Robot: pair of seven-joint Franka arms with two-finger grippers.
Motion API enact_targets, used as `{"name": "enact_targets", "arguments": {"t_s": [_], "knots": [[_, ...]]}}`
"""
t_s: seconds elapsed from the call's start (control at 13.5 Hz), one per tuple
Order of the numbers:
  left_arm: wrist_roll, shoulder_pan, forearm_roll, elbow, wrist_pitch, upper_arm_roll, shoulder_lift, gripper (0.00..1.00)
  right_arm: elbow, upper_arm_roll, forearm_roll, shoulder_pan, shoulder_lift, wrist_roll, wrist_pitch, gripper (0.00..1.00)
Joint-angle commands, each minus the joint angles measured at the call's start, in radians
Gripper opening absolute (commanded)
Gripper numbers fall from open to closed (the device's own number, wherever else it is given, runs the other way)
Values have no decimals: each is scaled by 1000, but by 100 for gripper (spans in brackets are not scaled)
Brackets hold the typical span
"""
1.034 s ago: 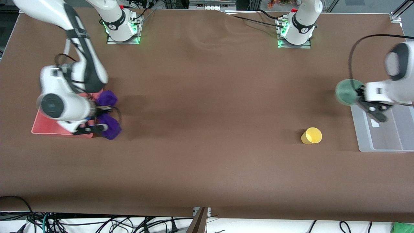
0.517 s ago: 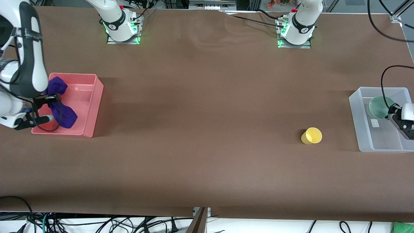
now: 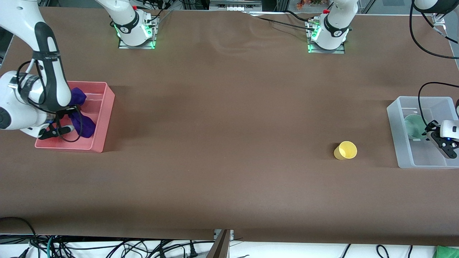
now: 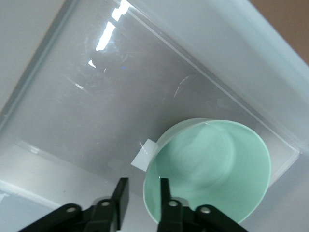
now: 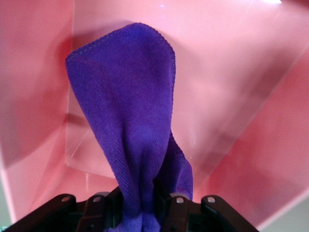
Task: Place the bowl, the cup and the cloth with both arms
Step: 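Carry the cloth into the pink bin while the left gripper carries the bowl, then release the cloth in the pink bin while the left gripper releases the bowl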
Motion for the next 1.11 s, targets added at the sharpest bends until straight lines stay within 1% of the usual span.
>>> {"name": "enact_targets", "arguments": {"t_s": [0.0, 0.07, 0.15, 0.3, 0.37, 0.52, 0.59, 0.66, 0.74, 0.81, 0.89, 0.96, 1.03], "knots": [[15, 0, 6, 19, -124, -30, -91, 100, -64, -12, 17, 3, -17, 2, 82, 0], [-4, -6, 5, 19, -178, -53, -140, 100, -70, -18, 17, 3, -6, 4, 115, 47], [-37, -9, 6, 19, -227, -82, -180, 100, -70, -23, 17, 3, -1, 4, 128, 99], [-154, -10, 6, 21, -299, -163, -225, 100, -60, -23, 20, 3, -22, 5, 113, 100], [-239, -10, 5, 21, -321, -206, -231, 100, -47, -21, 34, 3, -50, 5, 93, 100], [-475, -10, 5, 13, -338, -299, -227, 100, 27, -6, 67, 3, -105, 2, 3, 100], [-619, -16, 5, 7, -338, -335, -218, 100, 87, 30, 66, 4, -131, -1, -71, 100], [-753, -35, 5, 7, -338, -352, -205, 100, 159, 82, 66, 4, -150, 4, -147, 100], [-859, -63, -1, 7, -332, -354, -184, 100, 239, 132, 64, 4, -162, 20, -227, 100], [-963, -94, -30, 7, -332, -352, -170, 100, 313, 179, 66, 4, -164, 84, -290, 100], [-1083, -114, -50, 4, -327, -352, -150, 100, 360, 216, 66, 4, -176, 187, -330, 100], [-1185, -132, -52, 6, -318, -352, -121, 99, 385, 250, 67, 4, -190, 286, -344, 100], [-1246, -138, -52, 3, -283, -352, -101, 99, 398, 284, 66, 4, -216, 325, -360, 100]]}}
